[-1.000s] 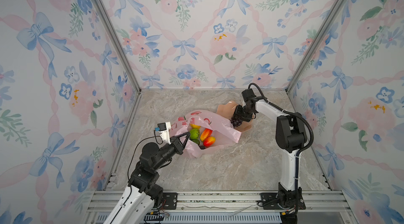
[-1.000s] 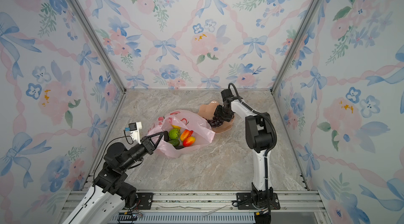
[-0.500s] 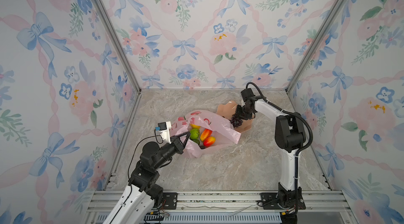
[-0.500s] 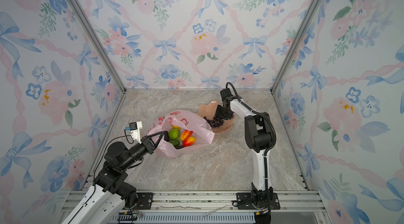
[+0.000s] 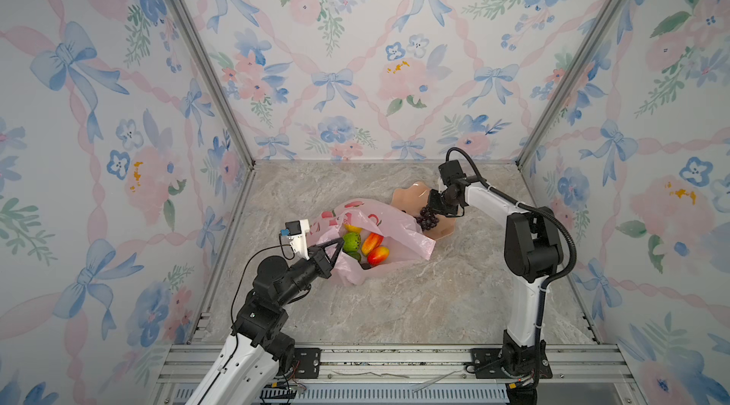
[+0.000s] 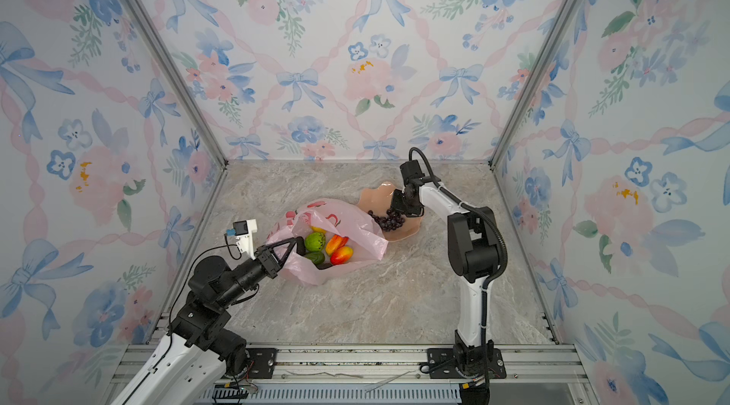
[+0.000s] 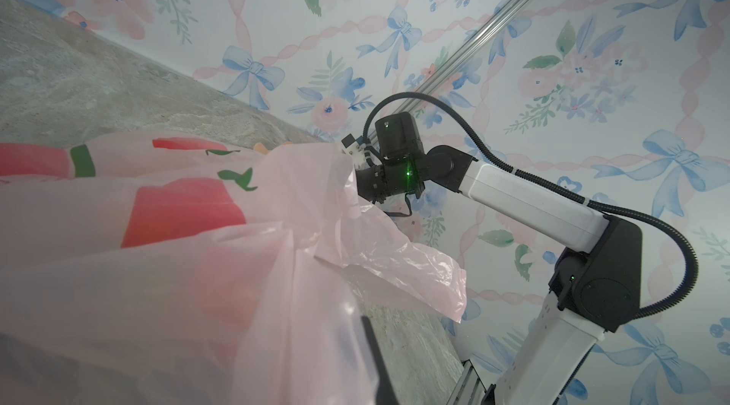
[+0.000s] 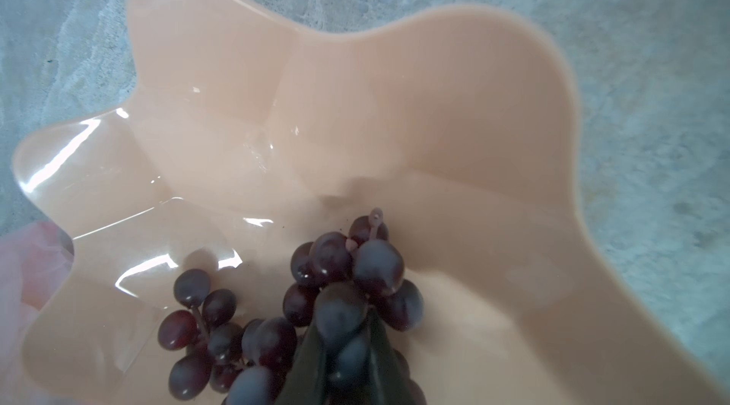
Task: Place the fruits into the plastic bag
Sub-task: Pick up the fruit from the plate.
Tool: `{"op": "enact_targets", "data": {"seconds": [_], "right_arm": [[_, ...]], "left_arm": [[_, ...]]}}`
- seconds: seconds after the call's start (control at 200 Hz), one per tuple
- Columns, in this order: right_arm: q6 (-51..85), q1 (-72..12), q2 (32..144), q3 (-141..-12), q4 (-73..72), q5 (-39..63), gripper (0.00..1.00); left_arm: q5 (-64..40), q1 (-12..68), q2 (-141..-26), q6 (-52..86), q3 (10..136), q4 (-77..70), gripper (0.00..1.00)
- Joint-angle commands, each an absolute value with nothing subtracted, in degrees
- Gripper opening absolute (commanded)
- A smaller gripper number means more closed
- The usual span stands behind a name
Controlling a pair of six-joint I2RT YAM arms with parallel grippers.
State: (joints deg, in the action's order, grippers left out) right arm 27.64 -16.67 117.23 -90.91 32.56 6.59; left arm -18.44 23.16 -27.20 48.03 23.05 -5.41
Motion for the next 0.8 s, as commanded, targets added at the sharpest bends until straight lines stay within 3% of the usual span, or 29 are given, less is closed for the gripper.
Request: {"op": "enact_targets", "data": {"seconds": [0.0, 0.365, 0.795], "right_arm": [[26.37, -16.87, 112.53, -87.6, 27.26, 6.03, 0.15], [24.71, -16.87, 104.34, -81.66, 21.05, 7.37, 0.15], [20.98, -18.07, 96.42, -86.9, 27.24, 5.83, 0.16]], "left_arm": [[-18.19, 22.59, -26.57, 46.85, 24.73, -4.49, 0.0], [-18.04, 22.45, -25.84, 47.02, 24.4, -4.26, 0.0], [-18.27, 22.48, -26.5, 47.31, 24.06, -5.45, 0.0]]}}
